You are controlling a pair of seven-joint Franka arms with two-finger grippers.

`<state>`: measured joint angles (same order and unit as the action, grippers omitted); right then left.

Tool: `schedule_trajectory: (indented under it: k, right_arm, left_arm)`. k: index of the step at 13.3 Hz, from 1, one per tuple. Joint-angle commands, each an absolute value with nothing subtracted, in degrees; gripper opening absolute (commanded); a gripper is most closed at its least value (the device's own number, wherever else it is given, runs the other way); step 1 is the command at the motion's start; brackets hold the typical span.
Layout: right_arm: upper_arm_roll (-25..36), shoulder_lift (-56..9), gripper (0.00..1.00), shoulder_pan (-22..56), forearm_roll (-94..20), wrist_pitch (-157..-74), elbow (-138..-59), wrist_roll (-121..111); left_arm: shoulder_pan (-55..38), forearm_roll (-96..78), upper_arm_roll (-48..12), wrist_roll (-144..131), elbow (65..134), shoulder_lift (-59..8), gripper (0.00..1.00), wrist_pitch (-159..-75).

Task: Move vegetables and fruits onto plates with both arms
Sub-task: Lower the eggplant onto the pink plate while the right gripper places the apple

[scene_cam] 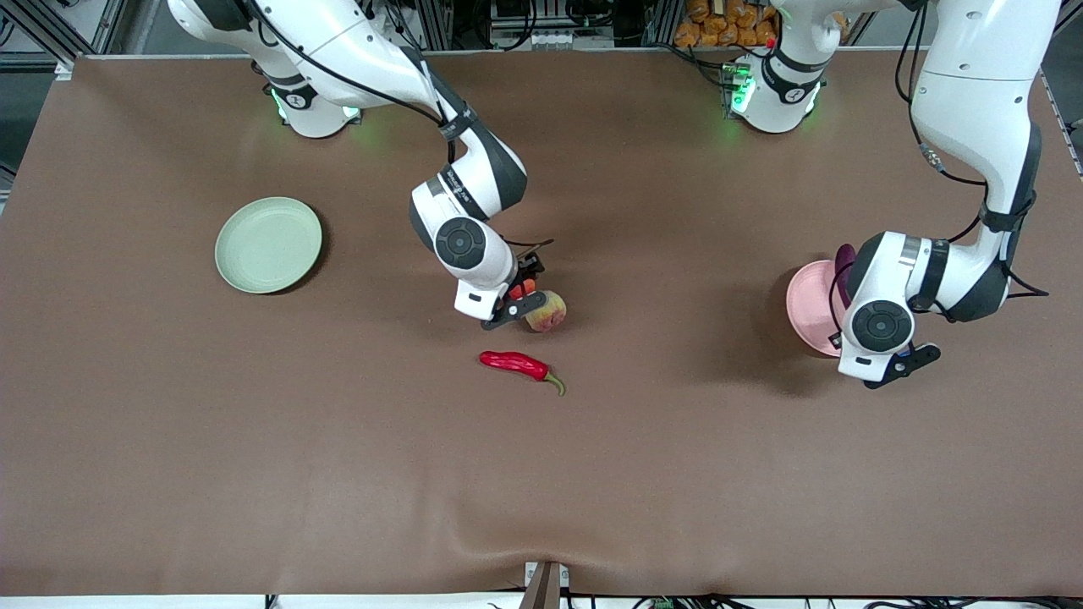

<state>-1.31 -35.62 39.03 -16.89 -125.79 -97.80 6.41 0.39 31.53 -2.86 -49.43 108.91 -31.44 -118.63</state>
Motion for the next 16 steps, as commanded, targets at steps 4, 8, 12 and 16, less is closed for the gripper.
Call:
schedule_trajectory:
  k: [4,8,12,16]
  right_arm:
    - [-1.50,-20.41,0.00,30.69,-16.35,-105.59,-99.84,4.15]
    - [-1.41,-8.74,0.00,18.31,-10.23,-99.75,-111.13,-9.01]
    - [-1.32,-4.04,0.00,2.50,-7.92,-99.05,-122.41,-23.52]
    - [-1.32,-4.39,0.00,-2.55,-4.13,-101.66,-130.22,-26.10]
  left_arm:
    - [0.09,32.34,-2.81,-49.57,107.14,-32.17,1.00,-118.30]
    - [-0.17,31.82,-2.81,-49.13,106.00,-31.64,1.00,-117.77]
    - [-0.61,29.02,-4.04,-49.57,103.46,-30.68,1.00,-115.85]
    - [-3.77,23.04,-6.06,-50.10,95.03,-30.94,1.00,-106.11]
